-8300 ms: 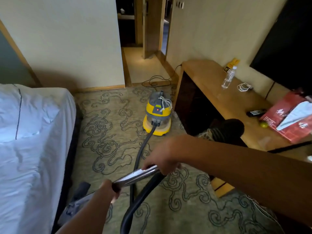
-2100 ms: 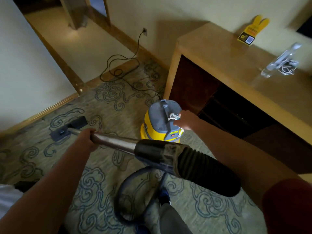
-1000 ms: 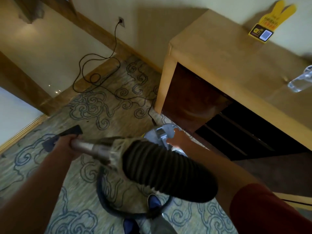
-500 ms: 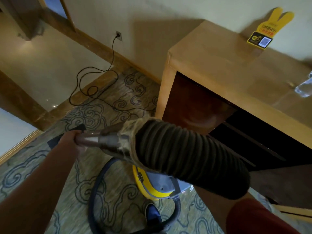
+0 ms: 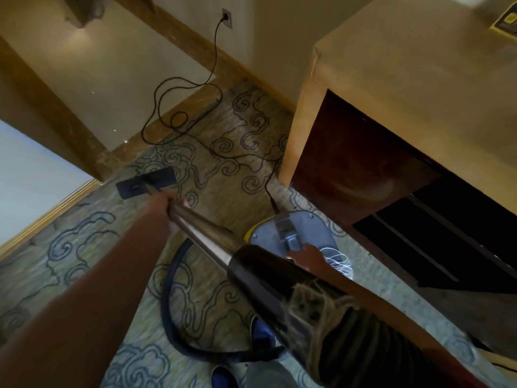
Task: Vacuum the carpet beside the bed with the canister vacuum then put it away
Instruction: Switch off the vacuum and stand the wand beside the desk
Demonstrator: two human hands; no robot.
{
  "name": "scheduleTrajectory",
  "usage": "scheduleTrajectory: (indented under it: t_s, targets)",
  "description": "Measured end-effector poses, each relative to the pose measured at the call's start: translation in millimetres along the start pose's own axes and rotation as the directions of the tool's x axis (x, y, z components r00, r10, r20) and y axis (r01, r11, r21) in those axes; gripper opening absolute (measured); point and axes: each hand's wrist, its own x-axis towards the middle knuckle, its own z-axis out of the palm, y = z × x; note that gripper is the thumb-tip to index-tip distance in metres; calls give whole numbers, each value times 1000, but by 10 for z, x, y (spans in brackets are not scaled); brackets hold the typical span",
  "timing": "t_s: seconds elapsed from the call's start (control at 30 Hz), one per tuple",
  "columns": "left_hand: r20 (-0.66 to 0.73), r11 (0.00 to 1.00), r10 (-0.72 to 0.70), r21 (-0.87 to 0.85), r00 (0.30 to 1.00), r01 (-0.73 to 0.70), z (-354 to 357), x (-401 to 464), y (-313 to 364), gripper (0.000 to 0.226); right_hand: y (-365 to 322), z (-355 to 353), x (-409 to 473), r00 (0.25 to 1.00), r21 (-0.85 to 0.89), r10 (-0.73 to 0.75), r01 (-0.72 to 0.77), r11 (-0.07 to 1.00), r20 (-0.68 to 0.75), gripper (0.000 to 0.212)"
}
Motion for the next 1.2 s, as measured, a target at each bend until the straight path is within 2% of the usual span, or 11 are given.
scheduleTrajectory:
  t_s: [0.1,0.2,0.37,0.5,0.53,0.7,0.83,0.97,1.07,1.17,1.2]
  targets:
    - [-24,999,15,34,1000,-14,36,-6,10,30,-37,-22,42,999,55,37,-39,998,35,39]
    - [-45,999,30,31,999,-29,27,23,66,28,-38,14,83,998,56,58,-58,997,10,37]
    - [-82,998,40,52,996,-35,-38,124,134,17,-24,80,216,997,40,76,-75,996,-23,18]
    - [-94,994,-4,107,996,14,-48,230,269,13,-30,170,171,984,-116,12,-33,993,-176,50]
    - [-95,994,-3,105,995,13,-35,221,297,6,-45,170,141,981,-87,17,-34,996,-194,53]
    - [-99,992,49,118,994,-37,49,84,430,17,-216,-24,-55,981,-19,13,-17,1000,-192,35]
    - [-76,991,55,127,996,-45,122,-132,651,11,-473,-180,-333,984,54,22,-12,998,-175,34]
    - [-29,981,117,160,993,-111,254,-312,1046,3,-819,-252,-567,986,138,-11,34,990,-167,30]
    - [-30,975,152,169,988,-145,348,-332,1318,12,-1132,-299,-623,986,188,-35,65,980,-162,29]
    - [-13,971,169,175,985,-165,428,-240,1614,2,-1538,-369,-605,992,282,-43,75,957,-119,22]
    - [-14,971,178,166,984,-173,451,-181,1714,5,-1675,-399,-579,993,312,-48,79,947,-105,24]
